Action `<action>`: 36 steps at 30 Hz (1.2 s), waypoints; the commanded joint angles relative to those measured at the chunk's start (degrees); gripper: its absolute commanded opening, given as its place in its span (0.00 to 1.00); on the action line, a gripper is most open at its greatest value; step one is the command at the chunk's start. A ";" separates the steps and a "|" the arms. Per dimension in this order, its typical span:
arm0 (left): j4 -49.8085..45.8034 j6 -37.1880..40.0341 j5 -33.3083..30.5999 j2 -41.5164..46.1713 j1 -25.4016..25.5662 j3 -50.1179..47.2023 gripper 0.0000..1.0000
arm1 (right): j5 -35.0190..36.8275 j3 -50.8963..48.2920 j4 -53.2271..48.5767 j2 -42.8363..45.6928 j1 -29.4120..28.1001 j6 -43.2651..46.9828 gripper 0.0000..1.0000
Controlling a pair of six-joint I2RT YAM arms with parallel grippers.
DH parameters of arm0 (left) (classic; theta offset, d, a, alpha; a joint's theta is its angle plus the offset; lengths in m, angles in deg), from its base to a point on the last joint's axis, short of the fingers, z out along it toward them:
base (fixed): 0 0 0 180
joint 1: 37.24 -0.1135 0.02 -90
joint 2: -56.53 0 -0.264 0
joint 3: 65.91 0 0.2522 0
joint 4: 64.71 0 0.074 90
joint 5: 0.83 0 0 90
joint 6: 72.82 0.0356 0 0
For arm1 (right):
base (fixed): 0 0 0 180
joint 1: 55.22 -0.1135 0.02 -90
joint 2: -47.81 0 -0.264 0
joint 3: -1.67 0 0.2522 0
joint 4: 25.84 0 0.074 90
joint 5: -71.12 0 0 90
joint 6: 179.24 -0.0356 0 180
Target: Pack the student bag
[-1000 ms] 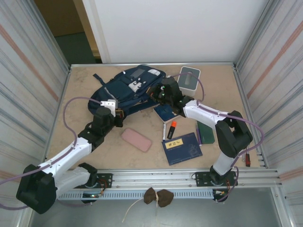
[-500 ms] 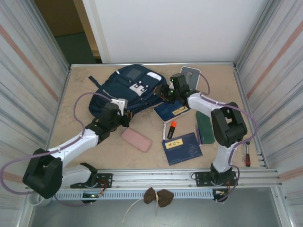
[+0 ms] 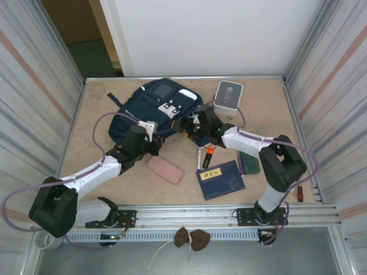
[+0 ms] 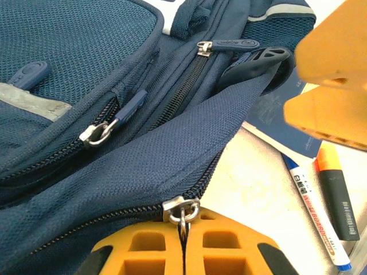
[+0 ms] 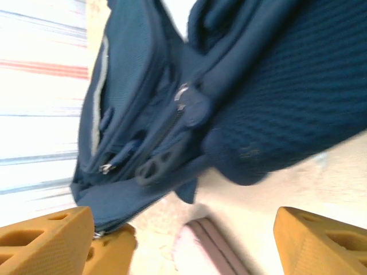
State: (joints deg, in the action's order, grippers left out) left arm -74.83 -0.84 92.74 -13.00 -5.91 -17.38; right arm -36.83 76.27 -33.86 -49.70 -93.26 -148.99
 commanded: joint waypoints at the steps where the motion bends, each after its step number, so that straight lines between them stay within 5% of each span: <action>1: 4.29 0.81 1.91 0.98 0.73 1.46 0.00 | 4.08 1.44 5.44 -3.10 -0.50 -5.46 0.76; 5: 4.29 1.17 1.81 1.32 0.92 0.88 0.00 | 5.21 4.64 5.66 -6.74 -1.42 -5.43 0.63; 9: 3.40 1.72 0.61 2.52 0.92 0.40 0.00 | 5.88 5.50 5.30 -7.98 -0.66 -4.07 0.27; 14: -0.86 2.68 -5.07 5.44 -0.12 -0.60 0.00 | 6.79 4.76 1.89 -5.52 2.21 0.23 0.07; 21: -4.37 -1.27 -8.08 11.73 -5.84 -4.54 0.00 | 2.66 4.92 -2.23 -3.47 7.43 5.20 0.05; 36: -13.98 -4.30 3.36 13.94 -6.63 -0.79 0.00 | -3.38 11.54 -3.71 -5.62 10.88 4.28 0.07</action>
State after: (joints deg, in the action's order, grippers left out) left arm -84.71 -3.86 95.65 0.07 -12.12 -20.66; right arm -42.56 84.11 -39.66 -55.10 -83.10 -144.27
